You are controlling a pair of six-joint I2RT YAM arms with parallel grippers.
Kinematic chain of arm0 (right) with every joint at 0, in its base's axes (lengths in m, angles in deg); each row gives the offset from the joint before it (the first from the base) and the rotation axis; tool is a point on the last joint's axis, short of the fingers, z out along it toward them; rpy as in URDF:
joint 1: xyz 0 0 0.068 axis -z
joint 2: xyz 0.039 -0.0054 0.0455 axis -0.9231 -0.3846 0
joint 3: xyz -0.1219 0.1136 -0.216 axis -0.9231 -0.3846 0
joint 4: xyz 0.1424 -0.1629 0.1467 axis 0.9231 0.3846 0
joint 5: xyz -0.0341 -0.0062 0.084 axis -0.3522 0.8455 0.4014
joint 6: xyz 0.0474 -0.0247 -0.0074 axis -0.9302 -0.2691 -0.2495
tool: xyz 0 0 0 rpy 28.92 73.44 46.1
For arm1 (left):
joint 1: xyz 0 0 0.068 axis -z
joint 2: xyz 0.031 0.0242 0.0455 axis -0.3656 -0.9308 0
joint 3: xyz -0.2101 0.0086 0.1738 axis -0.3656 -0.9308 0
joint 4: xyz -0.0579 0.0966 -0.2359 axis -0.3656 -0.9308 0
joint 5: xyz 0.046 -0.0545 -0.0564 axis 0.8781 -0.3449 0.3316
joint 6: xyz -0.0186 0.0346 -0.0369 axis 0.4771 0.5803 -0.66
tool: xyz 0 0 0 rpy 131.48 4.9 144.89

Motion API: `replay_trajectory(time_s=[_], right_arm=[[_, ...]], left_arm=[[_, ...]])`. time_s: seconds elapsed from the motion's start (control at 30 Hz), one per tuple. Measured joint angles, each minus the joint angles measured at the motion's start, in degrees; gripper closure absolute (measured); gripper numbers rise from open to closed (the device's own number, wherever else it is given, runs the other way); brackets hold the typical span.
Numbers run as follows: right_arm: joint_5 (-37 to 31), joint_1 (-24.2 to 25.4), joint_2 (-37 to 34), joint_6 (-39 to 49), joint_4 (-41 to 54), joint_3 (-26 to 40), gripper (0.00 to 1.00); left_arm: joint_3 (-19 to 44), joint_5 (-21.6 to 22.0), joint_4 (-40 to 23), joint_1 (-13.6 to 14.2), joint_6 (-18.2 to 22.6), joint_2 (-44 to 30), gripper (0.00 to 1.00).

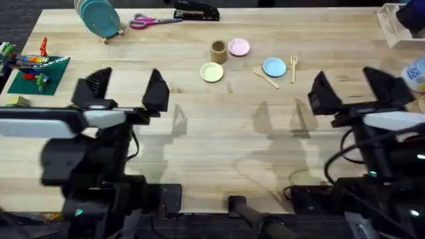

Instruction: Pick up a utensil and set it on the pink plate, then put the other utensil in the container.

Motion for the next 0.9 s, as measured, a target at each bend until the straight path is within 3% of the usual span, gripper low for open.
replay_trajectory(time_s=[0.2, 0.37, 0.57, 0.9], right_arm=[[0.01, 0.0, -2.38, 0.0, 8.86, 11.81, 0.003], [0.01, 0.0, -8.67, 0.0, 18.71, 22.5, 0.003], [0.01, 0.0, -19.45, 0.1, 29.5, 34.87, 0.003], [0.03, 0.0, -41.11, 1.1, 48.25, 55.78, 0.003]], left_arm=[[10.05, -0.21, -7.92, 0.0, -0.53, -0.36, 0.008], [20.65, -0.3, -17.16, 0.0, -0.84, -5.52, 0.007], [33.44, -1.23, -26.83, 0.0, -0.84, -16.64, 0.007], [53.84, -7.02, -43.78, 0.0, 1.6, -38.46, 0.007]])
